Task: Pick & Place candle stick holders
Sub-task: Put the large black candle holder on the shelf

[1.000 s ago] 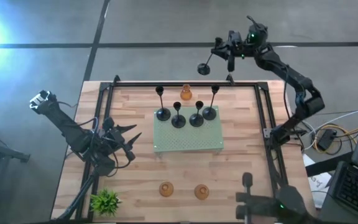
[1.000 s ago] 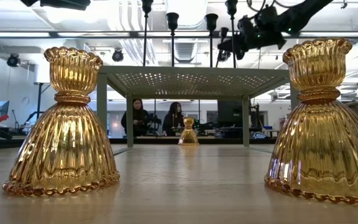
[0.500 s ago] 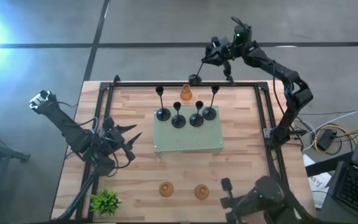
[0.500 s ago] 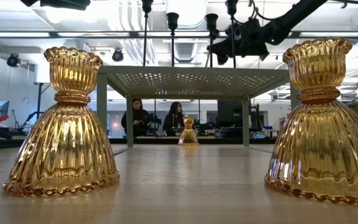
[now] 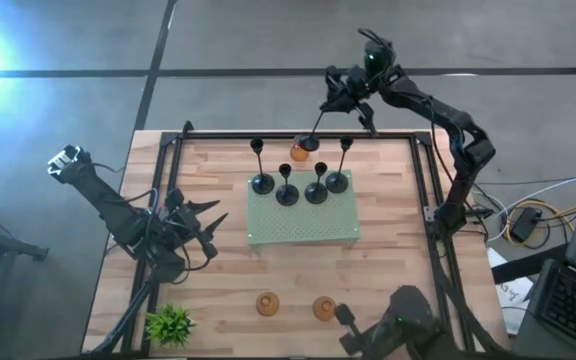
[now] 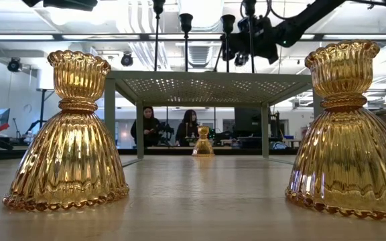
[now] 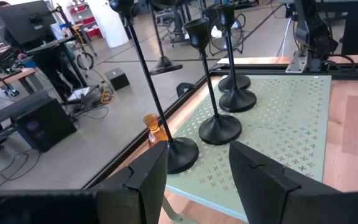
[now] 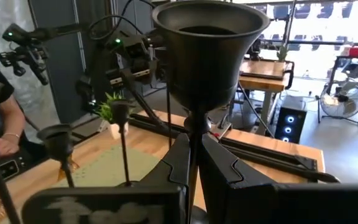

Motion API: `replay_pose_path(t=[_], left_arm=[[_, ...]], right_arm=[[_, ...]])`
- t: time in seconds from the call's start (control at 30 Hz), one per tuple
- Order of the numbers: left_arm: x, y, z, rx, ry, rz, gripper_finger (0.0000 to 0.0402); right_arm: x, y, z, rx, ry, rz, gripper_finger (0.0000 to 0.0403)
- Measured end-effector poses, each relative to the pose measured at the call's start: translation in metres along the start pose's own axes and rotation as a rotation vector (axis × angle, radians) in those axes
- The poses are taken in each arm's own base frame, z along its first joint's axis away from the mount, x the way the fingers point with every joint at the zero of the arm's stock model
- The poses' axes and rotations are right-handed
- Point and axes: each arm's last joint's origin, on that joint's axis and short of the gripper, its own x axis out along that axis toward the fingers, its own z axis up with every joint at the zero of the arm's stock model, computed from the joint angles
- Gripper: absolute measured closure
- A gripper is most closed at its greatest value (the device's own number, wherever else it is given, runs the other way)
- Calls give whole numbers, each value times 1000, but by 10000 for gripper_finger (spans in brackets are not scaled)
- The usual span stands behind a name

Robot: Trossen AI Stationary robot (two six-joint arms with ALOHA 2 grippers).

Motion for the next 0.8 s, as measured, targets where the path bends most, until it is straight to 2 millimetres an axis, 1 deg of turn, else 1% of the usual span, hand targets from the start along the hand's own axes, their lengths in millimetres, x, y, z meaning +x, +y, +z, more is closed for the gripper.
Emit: replay_pose_path(t=[0.1,0.2,0.3,0.43,0.53,0.8], left_arm=[[0,0,0,0,0,0,225],[0,0,0,0,0,0,225],[0,0,0,0,0,1,225],[0,0,0,0,0,1,225],[0,0,0,0,0,0,225],[0,0,0,0,0,1,225]], right_arm=[[3,-9,-7,21,1,5,392],[10,-18,-17,56,4,19,392],[17,-24,-22,75,5,34,392],[27,-30,-23,94,1,75,392],[32,-31,-20,86,-2,101,392],[35,-27,-16,91,-12,155,392]])
